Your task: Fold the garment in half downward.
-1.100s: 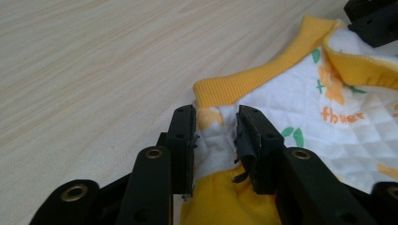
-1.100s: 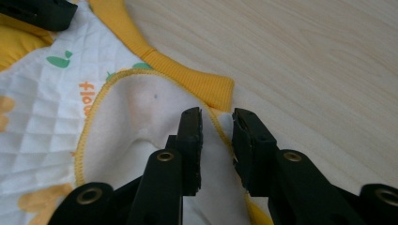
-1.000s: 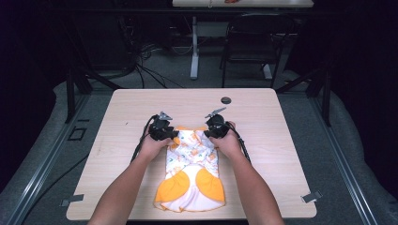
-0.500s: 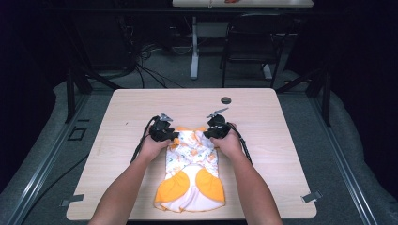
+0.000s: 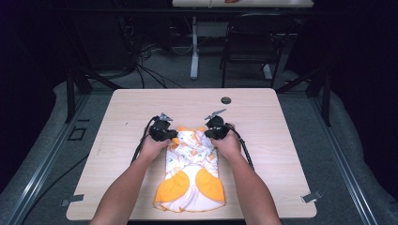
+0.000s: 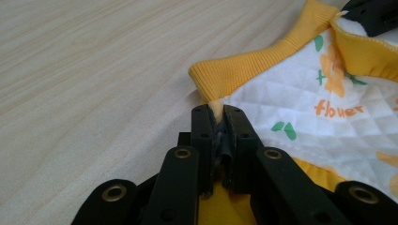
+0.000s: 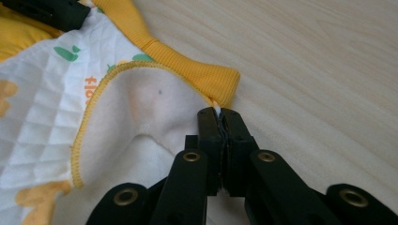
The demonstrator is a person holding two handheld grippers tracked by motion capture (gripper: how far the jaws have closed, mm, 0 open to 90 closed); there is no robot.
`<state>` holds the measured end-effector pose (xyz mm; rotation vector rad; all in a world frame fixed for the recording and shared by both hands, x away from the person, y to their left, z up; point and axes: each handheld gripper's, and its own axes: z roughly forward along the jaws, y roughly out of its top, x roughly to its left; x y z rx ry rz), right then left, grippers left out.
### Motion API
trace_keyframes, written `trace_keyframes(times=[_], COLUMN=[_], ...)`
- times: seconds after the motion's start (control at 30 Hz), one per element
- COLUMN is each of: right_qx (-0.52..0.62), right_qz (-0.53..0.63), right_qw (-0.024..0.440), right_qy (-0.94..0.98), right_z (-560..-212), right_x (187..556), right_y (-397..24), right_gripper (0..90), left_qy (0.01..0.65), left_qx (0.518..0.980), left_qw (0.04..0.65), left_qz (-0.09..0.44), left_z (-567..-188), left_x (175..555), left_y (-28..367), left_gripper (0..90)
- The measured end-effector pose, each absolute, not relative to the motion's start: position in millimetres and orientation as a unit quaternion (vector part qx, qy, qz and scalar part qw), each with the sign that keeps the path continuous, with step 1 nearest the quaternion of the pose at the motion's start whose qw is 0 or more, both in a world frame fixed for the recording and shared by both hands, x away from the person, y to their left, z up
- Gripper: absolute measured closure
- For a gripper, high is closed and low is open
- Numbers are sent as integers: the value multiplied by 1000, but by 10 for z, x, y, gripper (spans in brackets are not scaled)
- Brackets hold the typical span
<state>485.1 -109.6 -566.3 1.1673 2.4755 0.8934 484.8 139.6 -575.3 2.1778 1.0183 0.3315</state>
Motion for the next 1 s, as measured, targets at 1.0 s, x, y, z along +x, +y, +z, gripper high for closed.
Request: trace_keyframes(times=[1.0], right_qx=[349], right_qz=[343], right_qw=[166], right_qy=[856], right_z=[-5132], right_x=[4653], right_y=[-1167], right_gripper=[884], left_qy=[362], left_qx=[829], left_qw=[392], left_qz=[167], left_z=[-5184], left_x=[4694], left_y=[1492], left_gripper=[855])
